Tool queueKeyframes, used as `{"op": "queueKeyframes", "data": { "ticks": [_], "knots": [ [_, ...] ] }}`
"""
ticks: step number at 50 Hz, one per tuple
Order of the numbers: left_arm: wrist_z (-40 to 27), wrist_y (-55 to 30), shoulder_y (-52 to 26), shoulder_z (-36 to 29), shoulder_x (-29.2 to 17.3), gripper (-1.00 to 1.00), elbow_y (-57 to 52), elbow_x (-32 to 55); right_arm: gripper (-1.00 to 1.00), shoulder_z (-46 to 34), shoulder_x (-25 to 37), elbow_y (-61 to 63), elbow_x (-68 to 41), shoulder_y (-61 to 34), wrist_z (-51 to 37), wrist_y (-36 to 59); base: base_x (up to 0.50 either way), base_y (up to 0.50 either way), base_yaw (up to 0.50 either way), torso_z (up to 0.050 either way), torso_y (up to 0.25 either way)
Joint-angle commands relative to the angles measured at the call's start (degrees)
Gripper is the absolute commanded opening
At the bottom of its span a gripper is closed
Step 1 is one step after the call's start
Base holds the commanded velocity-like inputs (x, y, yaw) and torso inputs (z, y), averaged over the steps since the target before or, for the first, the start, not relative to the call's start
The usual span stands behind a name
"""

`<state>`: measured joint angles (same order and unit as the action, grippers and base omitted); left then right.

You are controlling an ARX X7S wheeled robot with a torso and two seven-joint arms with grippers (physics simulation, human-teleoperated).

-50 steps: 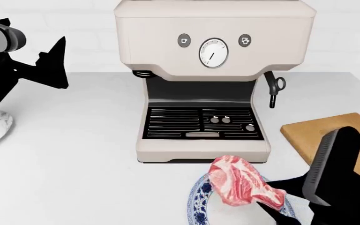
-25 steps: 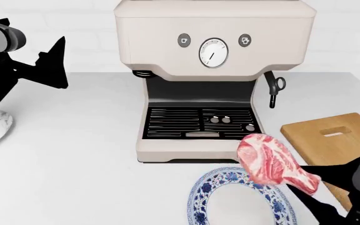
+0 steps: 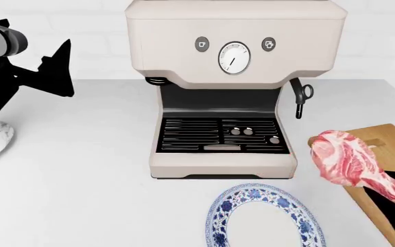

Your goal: Pick the pork chop from the plate and place it on the cutting board. Then pick the condiment bottle from the cabinet and place it next to the cutting board.

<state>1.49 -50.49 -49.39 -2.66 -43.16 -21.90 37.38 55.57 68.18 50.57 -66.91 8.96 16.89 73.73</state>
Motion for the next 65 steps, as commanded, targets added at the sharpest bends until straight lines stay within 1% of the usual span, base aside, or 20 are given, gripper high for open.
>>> {"op": "queueKeyframes", "data": {
  "ticks": [1, 12, 22, 36, 46, 47, 49, 53, 61, 65],
  "knots": [
    [-0.13, 0.09, 0.04, -0.15, 0.03, 1.0, 0.08, -0.01, -1.0, 7.19, -0.64, -1.76, 3.58, 0.97, 0.62, 4.35, 0.0, 0.0, 0.0, 0.0, 0.0],
    [-0.36, -0.08, 0.17, -0.04, -0.06, 1.0, -0.25, 0.25, -1.0, 9.4, -1.49, -3.64, 10.11, 4.74, 1.26, 5.13, 0.0, 0.0, 0.0, 0.0, 0.0],
    [-0.27, -0.04, -0.12, -0.31, 0.02, 1.0, 0.0, 0.3, -1.0, 5.8, -1.24, -7.78, 13.25, 5.67, -2.0, 3.87, 0.0, 0.0, 0.0, 0.0, 0.0],
    [-0.31, 0.11, -0.07, -0.54, 0.04, 1.0, 0.08, 0.31, -1.0, -4.47, -1.15, -14.99, 17.44, 6.73, -7.12, -0.95, 0.0, 0.0, 0.0, 0.0, 0.0],
    [-0.34, 0.39, 0.02, -0.7, 0.09, 1.0, 0.32, 0.19, -1.0, -7.09, -0.38, -16.7, 17.77, 6.56, -9.03, -0.42, 0.0, 0.0, 0.0, 0.0, 0.0],
    [-0.37, 0.39, 0.1, -0.66, 0.08, 1.0, 0.27, 0.22, 1.0, -7.37, -0.3, -16.86, 17.71, 6.38, -9.27, -0.44, 0.0, 0.0, 0.0, 0.0, 0.0],
    [-0.38, 0.46, 0.23, -0.67, 0.05, 1.0, 0.22, 0.21, 1.0, -7.58, -0.17, -16.98, 17.38, 5.81, -9.76, -0.31, 0.0, 0.0, 0.0, 0.0, 0.0],
    [-0.48, 0.37, 0.33, -0.52, 0.0, 1.0, 0.04, 0.38, 1.0, -3.29, -0.05, -13.93, 14.7, 4.18, -8.17, 1.41, 0.0, 0.0, 0.0, 0.0, 0.0],
    [-0.51, 0.44, 0.33, -0.46, -0.07, 1.0, 0.16, 0.45, 1.0, -1.62, 0.18, -12.61, 13.97, 3.6, -7.38, 1.37, 0.0, 0.0, 0.0, 0.0, 0.0],
    [-0.53, 0.39, 0.23, -0.52, -0.05, 1.0, 0.17, 0.51, 1.0, 1.34, 0.15, -11.2, 12.33, 2.26, -6.24, 2.03, 0.0, 0.0, 0.0, 0.0, 0.0]
  ]
}}
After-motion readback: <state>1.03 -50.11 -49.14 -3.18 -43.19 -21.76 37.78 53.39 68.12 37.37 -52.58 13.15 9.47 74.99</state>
